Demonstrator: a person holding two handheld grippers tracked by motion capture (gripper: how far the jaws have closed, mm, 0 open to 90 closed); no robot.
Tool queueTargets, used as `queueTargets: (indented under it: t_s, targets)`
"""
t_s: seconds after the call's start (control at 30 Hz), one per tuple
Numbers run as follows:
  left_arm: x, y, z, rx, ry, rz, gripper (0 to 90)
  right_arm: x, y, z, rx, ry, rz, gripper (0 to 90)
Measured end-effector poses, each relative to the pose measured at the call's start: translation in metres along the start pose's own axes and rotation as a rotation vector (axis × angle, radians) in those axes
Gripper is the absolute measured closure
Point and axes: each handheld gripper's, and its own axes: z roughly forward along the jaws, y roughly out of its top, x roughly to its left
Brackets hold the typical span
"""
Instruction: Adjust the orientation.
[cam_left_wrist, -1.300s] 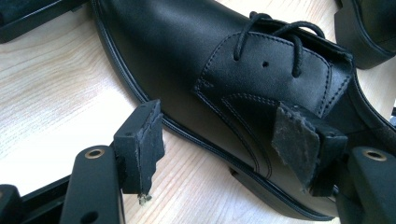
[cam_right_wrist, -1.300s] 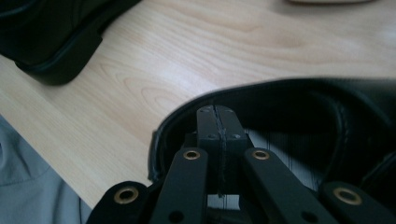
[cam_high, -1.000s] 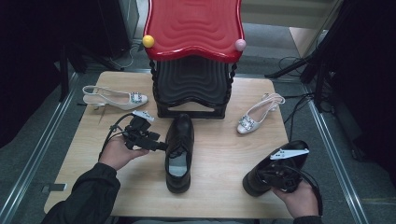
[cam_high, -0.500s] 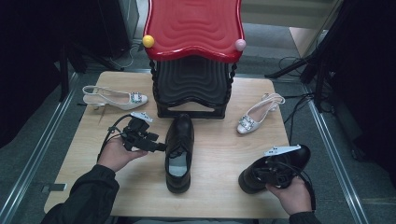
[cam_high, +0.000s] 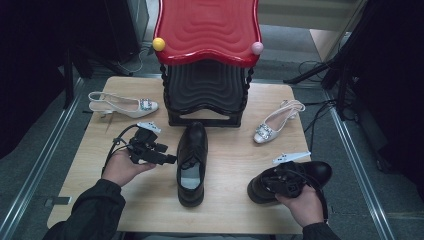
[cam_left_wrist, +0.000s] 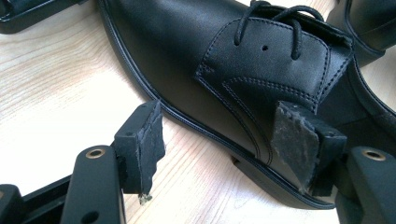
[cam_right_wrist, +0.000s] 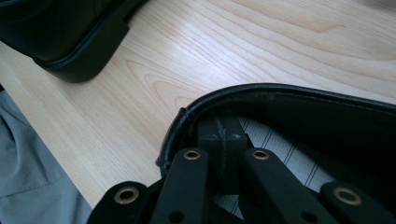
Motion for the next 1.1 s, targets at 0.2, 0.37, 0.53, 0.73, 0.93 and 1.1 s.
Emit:
queueTargets:
  t_s: [0.2,0.37,0.53,0.73,0.93,1.1]
  targets:
    - [0.001,-0.003,-0.001,0.009,0.003,-0.003,34.0,0.008,0.006,0.007,0.008,0.039,-0.016,90.0]
    - [0.002,-0.005,-0.001,0.015,0.007,-0.001,34.0,0.016,0.011,0.015,0.013,0.071,-0.031,90.0]
    - [0.002,-0.007,-0.003,0.008,0.012,-0.011,34.0,0.026,0.017,0.023,0.021,0.086,-0.056,90.0]
    - [0.002,-0.01,-0.005,0.007,0.019,-0.014,34.0,0.036,0.025,0.031,0.024,0.094,-0.072,90.0]
    - [0.001,-0.013,-0.007,0.007,0.021,-0.017,34.0,0.044,0.03,0.037,0.038,0.125,-0.077,90.0]
    - [0.001,-0.014,-0.006,0.006,0.024,-0.019,33.9,0.053,0.036,0.045,0.041,0.153,-0.089,90.0]
